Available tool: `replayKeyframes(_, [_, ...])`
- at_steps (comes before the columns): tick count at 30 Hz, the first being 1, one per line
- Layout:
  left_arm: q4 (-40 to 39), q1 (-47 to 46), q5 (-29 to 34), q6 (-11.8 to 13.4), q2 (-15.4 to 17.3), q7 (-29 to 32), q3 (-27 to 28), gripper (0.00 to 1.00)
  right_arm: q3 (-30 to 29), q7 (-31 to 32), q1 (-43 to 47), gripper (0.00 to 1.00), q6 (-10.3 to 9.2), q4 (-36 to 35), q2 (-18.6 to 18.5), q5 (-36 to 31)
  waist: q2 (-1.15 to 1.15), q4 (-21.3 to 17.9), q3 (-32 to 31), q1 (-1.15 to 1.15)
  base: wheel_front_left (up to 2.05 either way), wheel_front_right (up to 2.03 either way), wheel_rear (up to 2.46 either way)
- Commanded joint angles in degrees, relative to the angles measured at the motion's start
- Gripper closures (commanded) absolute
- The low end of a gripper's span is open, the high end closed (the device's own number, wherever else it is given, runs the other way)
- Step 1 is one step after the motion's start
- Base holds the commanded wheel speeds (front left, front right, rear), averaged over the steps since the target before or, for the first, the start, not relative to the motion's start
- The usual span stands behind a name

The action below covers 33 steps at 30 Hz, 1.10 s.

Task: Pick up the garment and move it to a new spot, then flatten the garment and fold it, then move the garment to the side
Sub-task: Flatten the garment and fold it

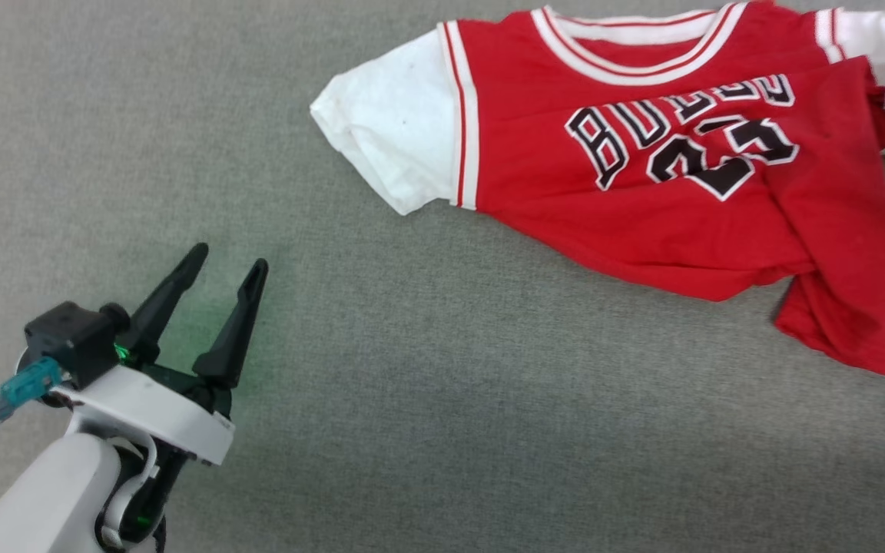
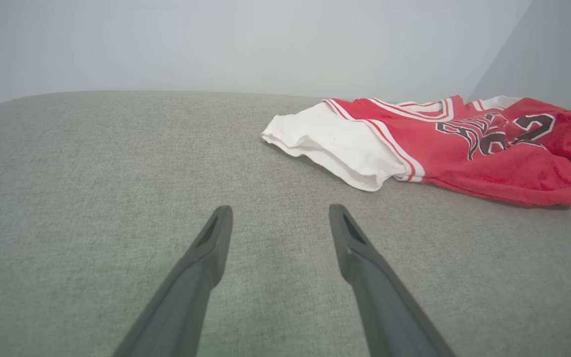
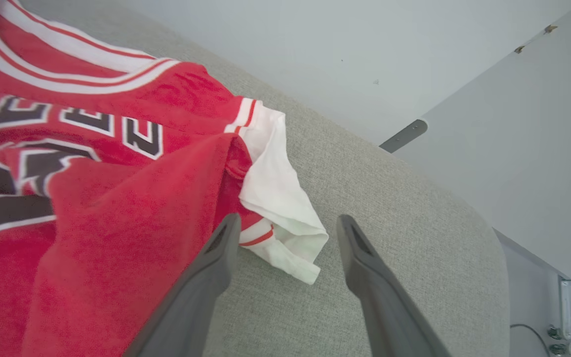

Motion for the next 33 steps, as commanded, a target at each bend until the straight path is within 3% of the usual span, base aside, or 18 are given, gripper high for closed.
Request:
replayKeyframes(1, [0.0,0.8,1.0,-0.8,-0.6,0.1,1.2,0.0,1.2,0.7,-1.4,0.0,-0.06,1.2,-0.8,-0.7,0.0,1.4,1.9,0.0,0.0,0.0,0.0])
replayKeyframes(10, [0.1,2.4,4.6,-4.2,-3.4,0.0,6.0,0.0,7.7,0.5,-7.5,0.0,-0.06,7.0,-2.9,-2.5,0.0,2.1,5.1,0.0,0.0,0.0,0.0])
replayKeyframes(18, [0.2,2.7,6.0,-5.4,-4.6,0.0,7.9,0.0,10.4,-2.6,-10.1,0.0,-0.06,10.1,-2.5,-3.6,0.0,1.5,6.4,0.0,0.0,0.0,0.0])
replayKeyframes(19, [0.2,2.8,6.1,-5.5,-4.7,0.0,7.9,0.0,10.5,-3.2,-10.4,0.05,-0.06,10.2,-2.5,-4.2,0.0,1.4,6.5,0.0,0.0,0.0,0.0])
replayKeyframes(20, [0.2,2.8,6.3,-5.5,-4.8,0.0,8.0,0.0,10.5,-3.6,-10.6,0.19,-0.06,10.4,-2.5,-4.4,0.0,1.3,6.5,0.0,0.0,0.0,0.0])
replayKeyframes(21, [0.1,2.9,6.4,-5.6,-4.8,0.0,8.0,0.0,10.3,-3.9,-10.7,0.45,-0.06,10.6,-2.3,-4.6,0.0,1.3,6.5,0.0,0.0,0.0,0.0])
replayKeyframes(23, [0.0,3.0,6.4,-5.7,-4.8,0.0,8.2,0.0,10.0,-4.2,-11.1,0.66,-0.06,10.8,-2.1,-4.8,0.0,1.1,6.5,0.0,0.0,0.0,0.0])
replayKeyframes(24, [0.0,3.1,6.4,-5.6,-4.9,0.0,8.3,0.0,10.0,-4.3,-11.1,0.87,-0.06,10.9,-2.0,-4.9,0.0,1.0,6.5,0.0,0.0,0.0,0.0])
replayKeyframes(25, [-0.1,3.1,6.4,-5.7,-4.9,0.0,8.4,0.0,9.8,-4.3,-11.1,1.0,-0.06,11.1,-1.9,-4.9,0.0,0.9,6.5,0.0,0.0,0.0,0.0])
replayKeyframes(33, [-0.6,3.4,5.7,-5.8,-4.3,0.0,7.8,0.0,6.0,-5.3,-11.1,1.0,-0.06,11.0,-0.1,-5.9,0.0,0.4,6.8,0.0,0.0,0.0,0.0])
